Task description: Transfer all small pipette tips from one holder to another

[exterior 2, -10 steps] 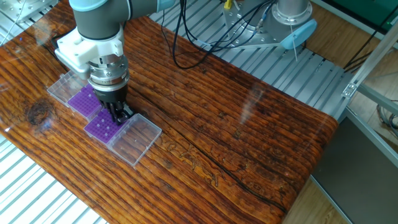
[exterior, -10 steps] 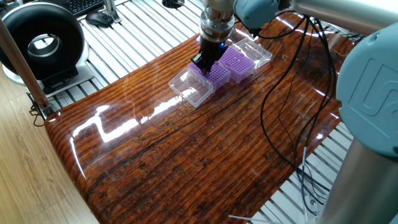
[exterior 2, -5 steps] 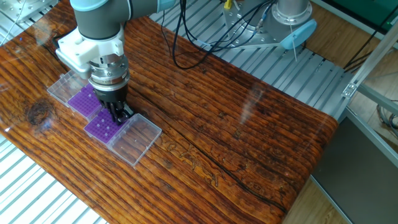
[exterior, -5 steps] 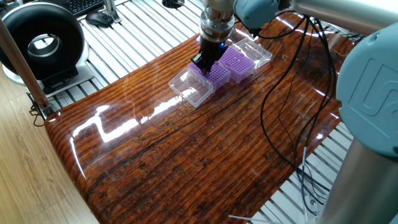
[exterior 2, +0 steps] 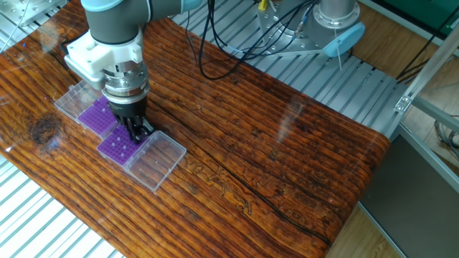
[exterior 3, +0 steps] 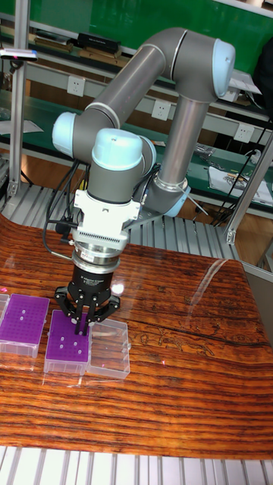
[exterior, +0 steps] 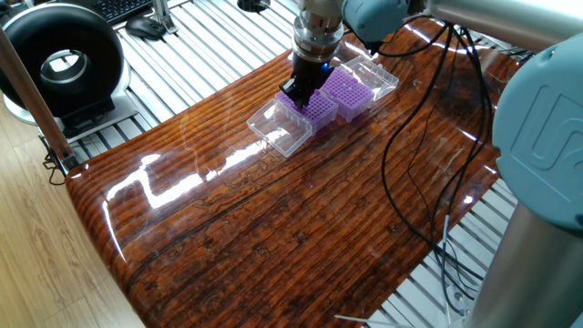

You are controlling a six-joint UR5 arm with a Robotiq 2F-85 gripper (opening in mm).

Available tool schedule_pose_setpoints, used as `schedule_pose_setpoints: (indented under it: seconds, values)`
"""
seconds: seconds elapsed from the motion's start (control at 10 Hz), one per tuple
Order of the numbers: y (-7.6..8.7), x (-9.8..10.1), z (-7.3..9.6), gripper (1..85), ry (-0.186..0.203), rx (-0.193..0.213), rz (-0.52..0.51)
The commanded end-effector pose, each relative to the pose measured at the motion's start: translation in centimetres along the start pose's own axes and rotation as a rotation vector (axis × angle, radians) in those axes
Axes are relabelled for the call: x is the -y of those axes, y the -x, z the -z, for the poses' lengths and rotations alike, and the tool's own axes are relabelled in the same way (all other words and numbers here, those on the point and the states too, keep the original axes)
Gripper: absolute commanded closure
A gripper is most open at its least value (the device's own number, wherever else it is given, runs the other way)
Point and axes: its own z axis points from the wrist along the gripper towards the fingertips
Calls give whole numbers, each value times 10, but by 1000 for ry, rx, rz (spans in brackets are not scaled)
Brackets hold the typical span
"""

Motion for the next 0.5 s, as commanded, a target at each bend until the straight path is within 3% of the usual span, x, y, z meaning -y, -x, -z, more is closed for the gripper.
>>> schedule_pose_setpoints:
  seconds: [0.0, 0.4]
  values:
    - [1, 0, 0, 673, 20, 6, -1]
    - [0, -1, 4, 703, 30, 1, -6]
